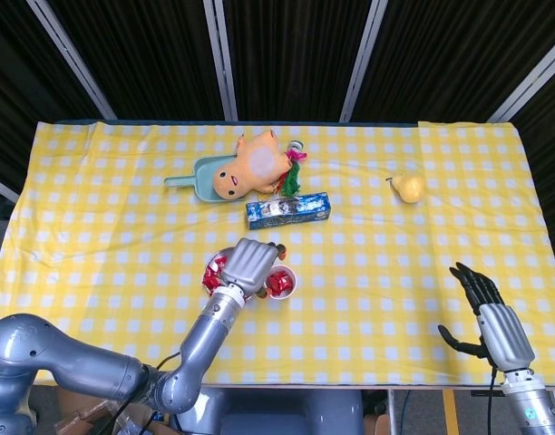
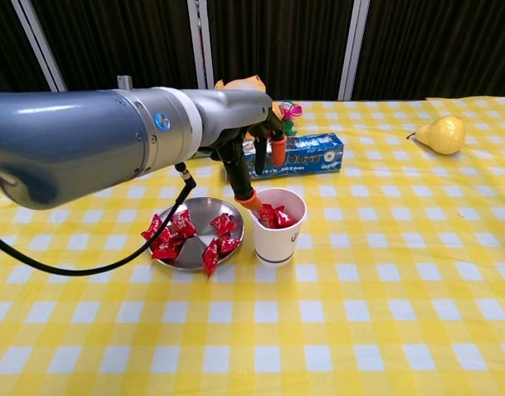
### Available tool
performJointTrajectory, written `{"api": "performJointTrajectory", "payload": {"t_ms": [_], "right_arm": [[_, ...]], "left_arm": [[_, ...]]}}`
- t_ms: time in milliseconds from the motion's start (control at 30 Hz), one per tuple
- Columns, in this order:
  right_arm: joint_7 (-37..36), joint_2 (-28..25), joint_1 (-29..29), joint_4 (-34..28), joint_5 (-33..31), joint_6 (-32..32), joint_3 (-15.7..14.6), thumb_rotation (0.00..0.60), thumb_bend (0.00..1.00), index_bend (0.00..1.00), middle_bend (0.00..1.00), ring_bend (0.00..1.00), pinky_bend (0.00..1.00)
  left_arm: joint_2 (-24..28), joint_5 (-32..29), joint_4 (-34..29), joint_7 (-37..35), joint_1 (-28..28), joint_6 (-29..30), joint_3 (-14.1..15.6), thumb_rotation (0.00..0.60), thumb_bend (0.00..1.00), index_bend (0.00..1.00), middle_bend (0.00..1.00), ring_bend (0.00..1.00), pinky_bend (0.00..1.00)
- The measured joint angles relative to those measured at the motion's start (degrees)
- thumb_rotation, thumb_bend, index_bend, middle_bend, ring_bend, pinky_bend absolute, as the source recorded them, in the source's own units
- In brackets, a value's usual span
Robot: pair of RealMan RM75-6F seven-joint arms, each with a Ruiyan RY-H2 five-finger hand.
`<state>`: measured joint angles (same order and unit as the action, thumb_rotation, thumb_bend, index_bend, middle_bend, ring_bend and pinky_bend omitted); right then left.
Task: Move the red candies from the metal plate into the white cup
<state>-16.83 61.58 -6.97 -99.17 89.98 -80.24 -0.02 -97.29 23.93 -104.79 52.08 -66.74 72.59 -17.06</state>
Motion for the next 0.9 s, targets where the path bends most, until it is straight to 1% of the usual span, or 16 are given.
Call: {"api": "performJointTrajectory", "payload": {"t_ms": [167,333,400,533,667,767,900], "right_arm": [[-0.05,-0.05,0.01,-0.06,0.13,0.00,-0.06,0.600,0.36,0.00,0.00,0.00,0.00],[-0.10,-0.14,0.00,-0.04,0.01,0.12,-0.05,0.600,0.36,0.00,0.00,0.00,0.00],[0.29,-0.07,0.03,-0.10,0.00,0.05,-0.05,0.600,0.36,0.00,0.00,0.00,0.00],[0.81,0.07,0.07,-0.11,-0.19,0.04,0.00,0.600,0.36,0.00,0.00,0.00,0.00],[1.22,0.17,0.13,-0.17,-0.33,0.01,0.03,0.600,0.36,0.00,0.00,0.00,0.00],[1.69,0.30,0.07,-0.20,-0.35,0.18,0.01,0.600,0.36,0.00,0.00,0.00,0.00],[2.13,0.44,0.03,-0.40,-0.51,0.35,0.02,0.600,0.36,0.00,0.00,0.00,0.00]], "left_arm": [[1.05,0.60,-1.65,-1.69,1.14,0.29,-0.10,0.600,0.19,0.32,0.36,0.85,0.92],[4.52,2.80,-4.84,-3.63,3.41,1.07,0.63,0.600,0.19,0.31,0.36,0.85,0.92],[6.13,3.92,-5.64,-4.03,4.31,1.18,1.53,0.600,0.19,0.31,0.36,0.85,0.92],[9.61,6.73,-6.53,-5.48,6.94,0.96,4.64,0.600,0.19,0.31,0.36,0.85,0.92],[11.00,7.26,-6.30,-7.51,9.44,0.10,7.29,0.600,0.19,0.31,0.36,0.85,0.92],[11.71,7.26,-4.91,-7.94,10.38,-1.16,9.34,0.600,0.19,0.31,0.36,0.85,0.92],[11.81,7.05,-2.06,-8.35,11.12,-2.95,10.57,0.600,0.19,0.31,0.36,0.85,0.92]]}}
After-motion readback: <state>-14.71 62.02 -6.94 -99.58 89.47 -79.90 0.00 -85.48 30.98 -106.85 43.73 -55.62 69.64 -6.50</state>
